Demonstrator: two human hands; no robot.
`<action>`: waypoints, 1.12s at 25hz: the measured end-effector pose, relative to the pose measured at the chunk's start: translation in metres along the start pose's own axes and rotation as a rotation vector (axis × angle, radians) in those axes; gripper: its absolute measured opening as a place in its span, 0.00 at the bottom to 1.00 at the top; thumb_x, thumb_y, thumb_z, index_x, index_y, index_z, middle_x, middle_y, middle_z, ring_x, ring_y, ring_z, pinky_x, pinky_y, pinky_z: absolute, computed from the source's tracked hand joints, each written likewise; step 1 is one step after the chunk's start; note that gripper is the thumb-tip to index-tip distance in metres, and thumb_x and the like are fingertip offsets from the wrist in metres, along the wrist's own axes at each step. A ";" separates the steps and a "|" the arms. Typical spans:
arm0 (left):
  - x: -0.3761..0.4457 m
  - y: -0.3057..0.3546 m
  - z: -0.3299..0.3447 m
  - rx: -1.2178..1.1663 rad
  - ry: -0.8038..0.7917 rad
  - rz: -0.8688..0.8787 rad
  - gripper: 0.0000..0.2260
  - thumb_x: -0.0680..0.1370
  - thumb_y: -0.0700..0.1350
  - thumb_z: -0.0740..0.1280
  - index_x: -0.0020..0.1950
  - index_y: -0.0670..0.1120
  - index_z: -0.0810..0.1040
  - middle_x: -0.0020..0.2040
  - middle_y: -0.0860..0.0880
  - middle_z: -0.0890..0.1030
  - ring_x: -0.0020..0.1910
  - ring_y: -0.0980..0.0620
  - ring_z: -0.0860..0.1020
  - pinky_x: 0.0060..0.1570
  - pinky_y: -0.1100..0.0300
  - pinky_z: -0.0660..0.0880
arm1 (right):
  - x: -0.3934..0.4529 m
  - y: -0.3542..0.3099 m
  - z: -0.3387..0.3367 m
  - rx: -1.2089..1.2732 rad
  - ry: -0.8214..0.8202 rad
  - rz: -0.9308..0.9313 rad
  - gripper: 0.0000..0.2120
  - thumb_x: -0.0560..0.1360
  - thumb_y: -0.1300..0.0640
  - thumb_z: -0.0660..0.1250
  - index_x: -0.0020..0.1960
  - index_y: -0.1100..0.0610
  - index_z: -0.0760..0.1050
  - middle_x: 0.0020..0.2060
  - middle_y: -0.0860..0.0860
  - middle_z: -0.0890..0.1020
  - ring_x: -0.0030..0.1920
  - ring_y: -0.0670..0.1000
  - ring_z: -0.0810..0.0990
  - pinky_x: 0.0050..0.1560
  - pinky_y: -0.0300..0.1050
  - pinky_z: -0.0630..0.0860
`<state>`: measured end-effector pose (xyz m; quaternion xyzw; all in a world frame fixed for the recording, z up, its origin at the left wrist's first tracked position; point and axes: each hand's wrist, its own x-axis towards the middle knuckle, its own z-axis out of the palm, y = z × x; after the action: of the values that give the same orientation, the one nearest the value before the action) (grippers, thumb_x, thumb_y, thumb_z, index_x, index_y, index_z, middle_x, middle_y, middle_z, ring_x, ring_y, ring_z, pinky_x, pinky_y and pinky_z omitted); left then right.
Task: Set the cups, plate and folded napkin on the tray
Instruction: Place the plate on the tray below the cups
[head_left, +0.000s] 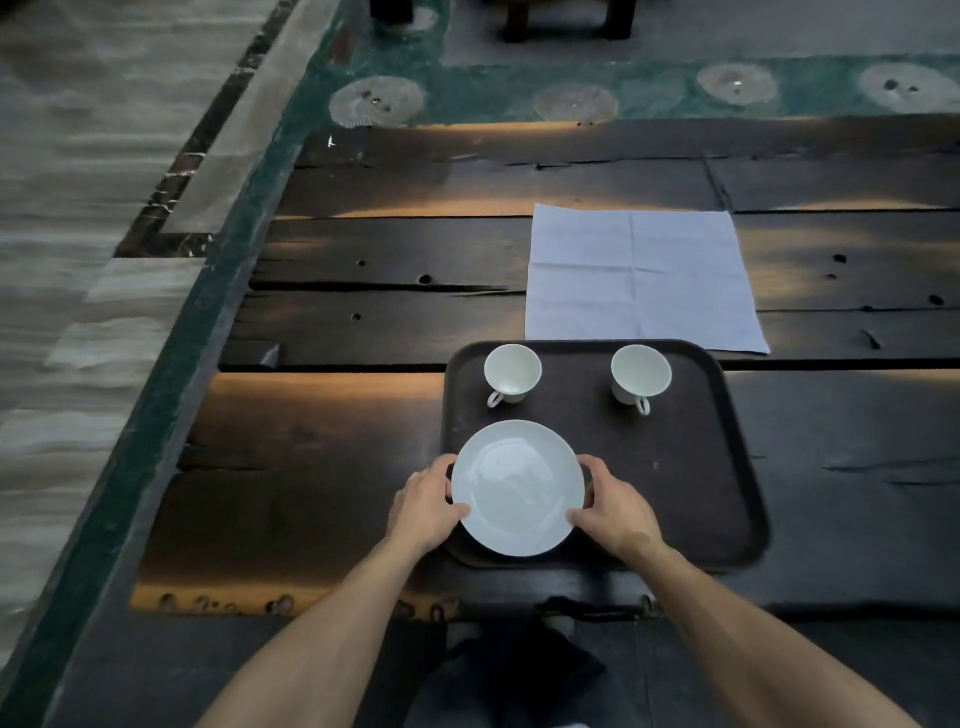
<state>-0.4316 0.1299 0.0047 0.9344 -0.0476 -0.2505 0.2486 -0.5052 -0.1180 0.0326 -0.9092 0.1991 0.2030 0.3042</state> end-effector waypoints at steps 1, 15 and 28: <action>0.002 0.001 0.000 0.002 0.002 0.003 0.29 0.70 0.46 0.73 0.68 0.58 0.67 0.46 0.56 0.77 0.52 0.49 0.75 0.50 0.48 0.77 | 0.002 0.001 0.001 0.003 0.004 0.006 0.34 0.64 0.54 0.68 0.67 0.42 0.61 0.40 0.44 0.79 0.42 0.52 0.80 0.42 0.50 0.78; 0.014 0.004 0.012 0.046 0.022 -0.063 0.28 0.72 0.46 0.70 0.70 0.58 0.66 0.53 0.53 0.79 0.55 0.47 0.75 0.54 0.45 0.75 | 0.022 0.011 0.016 0.047 -0.034 0.030 0.33 0.65 0.54 0.68 0.67 0.41 0.60 0.38 0.43 0.78 0.40 0.49 0.79 0.41 0.49 0.78; 0.013 0.011 0.013 0.173 0.006 -0.073 0.26 0.74 0.44 0.66 0.71 0.55 0.64 0.60 0.49 0.77 0.61 0.45 0.73 0.58 0.48 0.69 | 0.024 0.012 0.022 0.055 -0.035 0.040 0.31 0.65 0.54 0.67 0.65 0.41 0.60 0.37 0.45 0.78 0.39 0.50 0.79 0.42 0.52 0.79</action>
<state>-0.4268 0.1113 -0.0055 0.9543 -0.0341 -0.2516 0.1576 -0.4967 -0.1181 -0.0008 -0.8926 0.2175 0.2195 0.3283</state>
